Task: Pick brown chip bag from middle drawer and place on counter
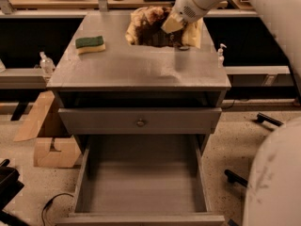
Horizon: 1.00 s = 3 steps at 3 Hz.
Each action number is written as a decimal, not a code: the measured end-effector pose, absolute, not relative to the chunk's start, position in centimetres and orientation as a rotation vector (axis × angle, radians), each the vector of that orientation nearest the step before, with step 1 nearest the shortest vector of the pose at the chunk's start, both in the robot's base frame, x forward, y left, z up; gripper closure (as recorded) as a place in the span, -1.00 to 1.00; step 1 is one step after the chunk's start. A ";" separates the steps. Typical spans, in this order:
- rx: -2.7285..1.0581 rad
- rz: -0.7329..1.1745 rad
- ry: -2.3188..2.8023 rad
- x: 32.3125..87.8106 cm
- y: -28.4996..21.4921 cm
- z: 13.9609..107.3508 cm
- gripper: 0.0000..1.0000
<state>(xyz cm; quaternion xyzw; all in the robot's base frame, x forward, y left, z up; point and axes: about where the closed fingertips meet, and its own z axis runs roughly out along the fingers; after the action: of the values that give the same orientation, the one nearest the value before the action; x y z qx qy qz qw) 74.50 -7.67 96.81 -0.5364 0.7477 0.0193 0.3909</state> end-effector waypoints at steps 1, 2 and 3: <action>-1.356 0.086 1.871 76.9 -5.7 95.7 0.94; -1.360 0.088 1.873 76.9 -5.6 95.5 0.49; -1.364 0.092 1.875 76.9 -5.4 95.2 0.02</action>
Offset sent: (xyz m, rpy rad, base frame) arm 0.0214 0.0173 -0.0094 0.0316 -0.0085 0.0172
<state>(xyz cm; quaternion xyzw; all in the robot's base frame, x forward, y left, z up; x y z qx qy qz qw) 76.92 -5.39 95.16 -0.5389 0.7409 0.0363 0.3992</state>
